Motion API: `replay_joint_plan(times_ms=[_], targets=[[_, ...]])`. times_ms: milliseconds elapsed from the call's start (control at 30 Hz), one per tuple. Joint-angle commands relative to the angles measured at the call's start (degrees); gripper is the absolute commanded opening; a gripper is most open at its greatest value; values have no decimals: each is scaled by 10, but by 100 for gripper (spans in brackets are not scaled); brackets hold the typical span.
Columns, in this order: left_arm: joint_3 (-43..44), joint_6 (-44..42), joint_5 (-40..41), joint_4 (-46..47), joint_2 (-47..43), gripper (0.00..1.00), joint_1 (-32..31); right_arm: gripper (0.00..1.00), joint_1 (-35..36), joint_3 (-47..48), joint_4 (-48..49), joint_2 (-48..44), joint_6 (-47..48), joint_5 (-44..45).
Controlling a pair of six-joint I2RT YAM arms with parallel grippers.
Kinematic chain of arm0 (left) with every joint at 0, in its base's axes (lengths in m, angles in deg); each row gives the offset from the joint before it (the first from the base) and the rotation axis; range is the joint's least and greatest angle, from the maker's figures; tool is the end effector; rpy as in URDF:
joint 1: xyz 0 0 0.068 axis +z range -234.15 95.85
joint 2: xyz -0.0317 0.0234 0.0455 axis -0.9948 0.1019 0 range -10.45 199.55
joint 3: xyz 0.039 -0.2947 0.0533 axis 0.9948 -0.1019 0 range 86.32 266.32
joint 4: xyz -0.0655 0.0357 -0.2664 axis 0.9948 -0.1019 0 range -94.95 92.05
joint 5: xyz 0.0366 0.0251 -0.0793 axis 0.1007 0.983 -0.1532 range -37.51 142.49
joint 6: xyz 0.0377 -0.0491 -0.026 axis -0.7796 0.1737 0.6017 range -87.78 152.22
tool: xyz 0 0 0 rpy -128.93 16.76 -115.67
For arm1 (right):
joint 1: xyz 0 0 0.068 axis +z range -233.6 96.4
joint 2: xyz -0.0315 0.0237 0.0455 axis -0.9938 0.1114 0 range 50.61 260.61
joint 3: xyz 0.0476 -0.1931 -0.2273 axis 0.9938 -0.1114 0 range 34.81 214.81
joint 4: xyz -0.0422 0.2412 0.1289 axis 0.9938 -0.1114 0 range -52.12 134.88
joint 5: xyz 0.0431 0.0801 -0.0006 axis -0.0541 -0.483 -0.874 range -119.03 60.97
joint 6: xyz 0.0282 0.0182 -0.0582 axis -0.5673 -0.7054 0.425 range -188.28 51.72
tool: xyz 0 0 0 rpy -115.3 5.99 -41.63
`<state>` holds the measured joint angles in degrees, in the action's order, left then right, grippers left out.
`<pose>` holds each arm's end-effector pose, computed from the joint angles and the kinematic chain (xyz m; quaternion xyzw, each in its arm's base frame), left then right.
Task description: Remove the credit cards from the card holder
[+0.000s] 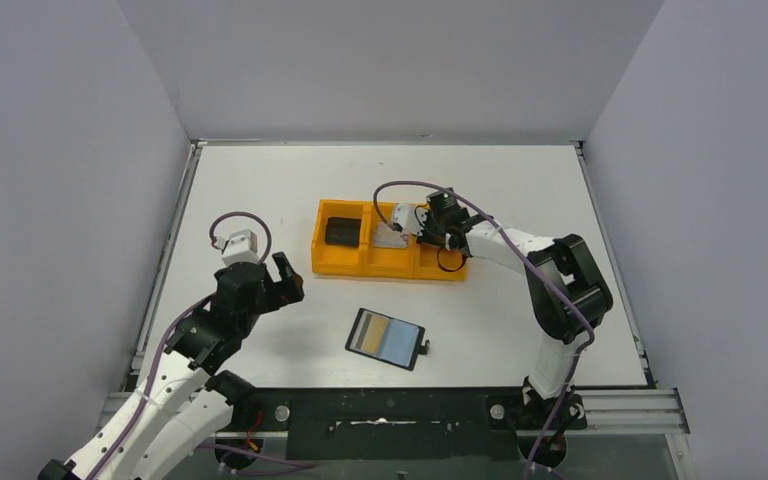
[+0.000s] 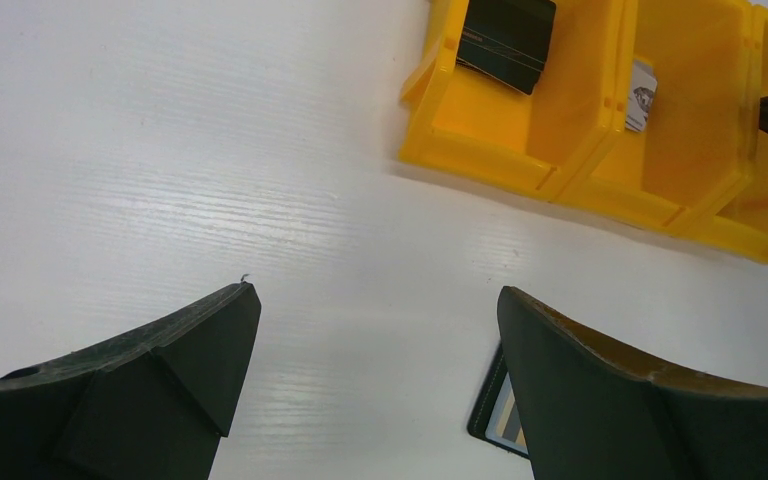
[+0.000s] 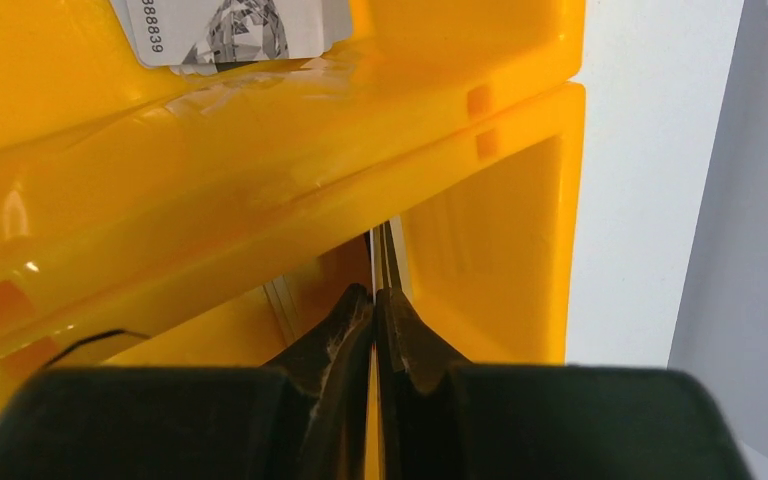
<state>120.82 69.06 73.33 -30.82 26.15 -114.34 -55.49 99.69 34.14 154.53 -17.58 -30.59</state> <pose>0.1382 -0.0583 0.2682 -0.1340 0.8659 -0.1171 0.4674 0.3643 0.1963 0.1836 -0.5997 0.7225 -0.0547 0.3396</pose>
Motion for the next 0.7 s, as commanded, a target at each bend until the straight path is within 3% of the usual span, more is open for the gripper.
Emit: replay_joint_plan(times_ms=[0,100,200,333,667], targets=[[23,2,12,13,-4,91,4,6,-3,20,4,-1,13,-3],[22,3,12,15,-5,91,4,8,-2,12,1,-8,8,-11],[22,3,10,16,-3,91,5,22,-4,13,-9,-18,-8,-33],[23,2,9,15,-3,91,4,33,-5,21,-27,-34,-34,-53],[22,3,6,16,-11,91,4,40,-5,10,31,-119,-157,-57]])
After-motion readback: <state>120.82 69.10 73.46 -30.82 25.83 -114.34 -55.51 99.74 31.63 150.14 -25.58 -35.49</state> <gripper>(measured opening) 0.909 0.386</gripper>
